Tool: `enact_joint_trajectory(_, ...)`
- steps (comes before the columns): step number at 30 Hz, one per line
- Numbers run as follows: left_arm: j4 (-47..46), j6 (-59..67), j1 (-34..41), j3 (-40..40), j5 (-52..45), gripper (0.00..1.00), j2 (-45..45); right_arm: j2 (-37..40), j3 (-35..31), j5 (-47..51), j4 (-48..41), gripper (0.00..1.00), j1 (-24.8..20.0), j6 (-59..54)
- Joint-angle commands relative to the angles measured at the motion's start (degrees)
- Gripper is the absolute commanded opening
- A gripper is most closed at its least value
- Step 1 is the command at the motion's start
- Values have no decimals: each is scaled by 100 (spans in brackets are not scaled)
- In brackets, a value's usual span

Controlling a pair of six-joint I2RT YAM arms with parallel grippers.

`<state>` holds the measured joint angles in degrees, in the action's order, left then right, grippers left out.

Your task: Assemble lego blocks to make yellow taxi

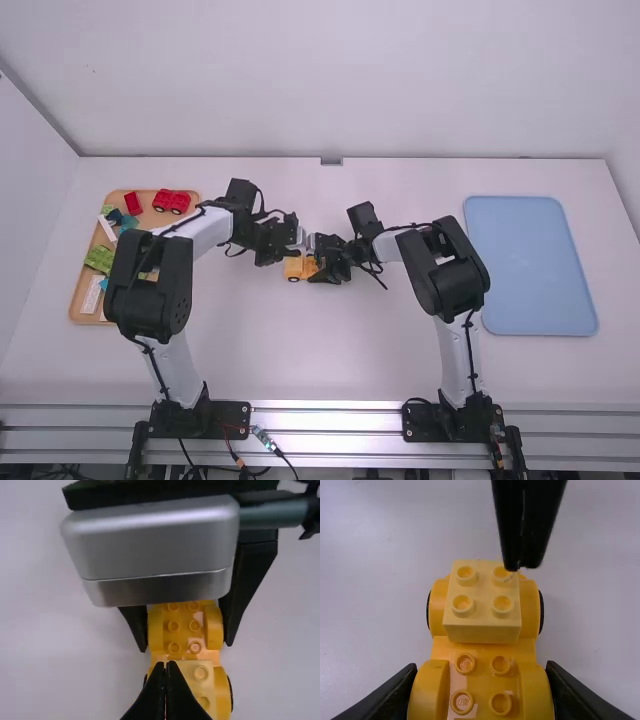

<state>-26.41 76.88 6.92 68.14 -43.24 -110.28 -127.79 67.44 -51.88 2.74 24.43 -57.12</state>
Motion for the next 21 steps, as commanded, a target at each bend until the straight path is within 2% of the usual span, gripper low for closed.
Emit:
enact_joint_trajectory(1,118,-170,20,-231,-74,2,218,135,9,225,-63,49,-15,26)
enact_joint_trajectory(21,291,-426,17,-478,66,2,216,135,9,225,-61,49,-15,26)
